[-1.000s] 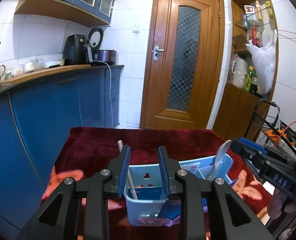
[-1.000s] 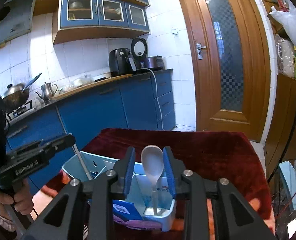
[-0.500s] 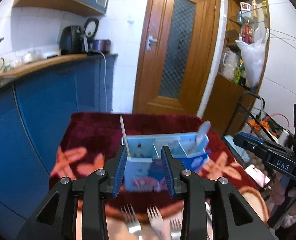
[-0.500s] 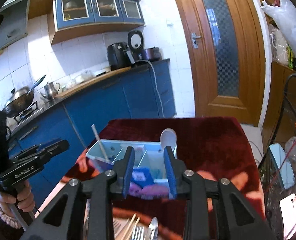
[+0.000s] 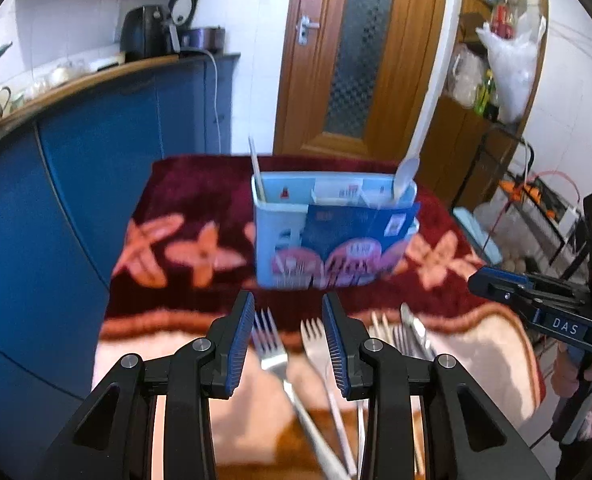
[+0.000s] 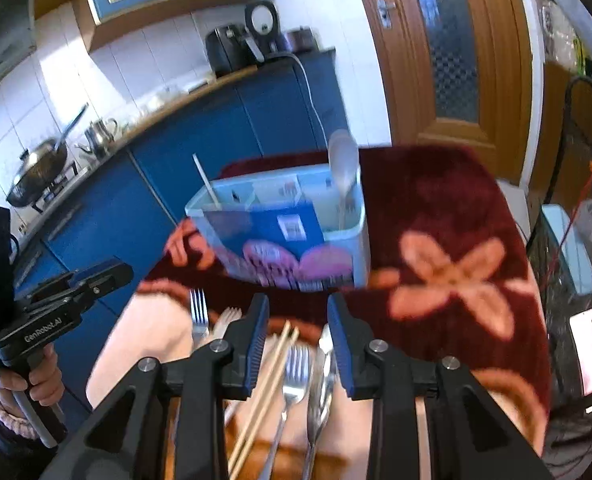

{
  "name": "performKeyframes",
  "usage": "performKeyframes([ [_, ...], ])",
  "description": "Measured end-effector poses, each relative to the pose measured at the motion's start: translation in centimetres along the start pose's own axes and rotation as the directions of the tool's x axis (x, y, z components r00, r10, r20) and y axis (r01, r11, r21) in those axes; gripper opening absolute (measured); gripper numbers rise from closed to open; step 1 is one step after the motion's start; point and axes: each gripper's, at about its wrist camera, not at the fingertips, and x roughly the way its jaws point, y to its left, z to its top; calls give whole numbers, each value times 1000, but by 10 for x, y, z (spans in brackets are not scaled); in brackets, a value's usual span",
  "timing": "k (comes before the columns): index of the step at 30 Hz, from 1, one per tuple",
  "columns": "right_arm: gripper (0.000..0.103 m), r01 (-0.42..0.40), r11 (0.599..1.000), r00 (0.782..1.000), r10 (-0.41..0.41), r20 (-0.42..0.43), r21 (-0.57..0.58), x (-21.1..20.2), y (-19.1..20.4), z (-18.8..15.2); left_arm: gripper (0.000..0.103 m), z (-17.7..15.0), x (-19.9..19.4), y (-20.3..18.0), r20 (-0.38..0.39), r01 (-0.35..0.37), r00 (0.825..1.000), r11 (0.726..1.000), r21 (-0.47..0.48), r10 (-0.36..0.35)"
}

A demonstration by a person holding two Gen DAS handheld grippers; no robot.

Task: Organize utensils
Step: 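Move both open tools back down to the loose utensils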

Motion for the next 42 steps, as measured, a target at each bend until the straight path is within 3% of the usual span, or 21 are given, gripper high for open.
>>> performKeyframes([
  [9,38,9,1000,991,-6,-136,26,19,-8,-28,36,-24,24,14,-149,-17,989,998,-56,8],
  [14,38,18,999,977,-11,-212,31,32,-10,-36,36,-33,38,20,-246,-7,969,995,-95,-17],
  [18,45,22,1000,966,-19,-259,10,39,-9,-42,36,-39,48,20,-293,-13,956,996,-91,-14],
  [22,45,20,1000,949,-15,-314,12,44,-11,-47,36,-45,66,19,-369,-1,929,995,-101,-36],
  [29,44,60,998,923,-65,-380,-23,54,-13,-46,36,-48,87,12,-433,-20,901,998,-63,-10],
  [33,36,68,997,902,-80,-425,-42,64,-13,-44,35,-44,96,5,-460,-7,888,999,-49,-16],
  [37,33,66,997,878,-78,-473,-41,75,-13,-45,31,-41,103,0,-492,12,870,998,-60,-40],
  [42,33,60,996,866,-83,-493,-62,81,-13,-42,21,-35,115,-1,-504,0,863,999,-51,-26],
])
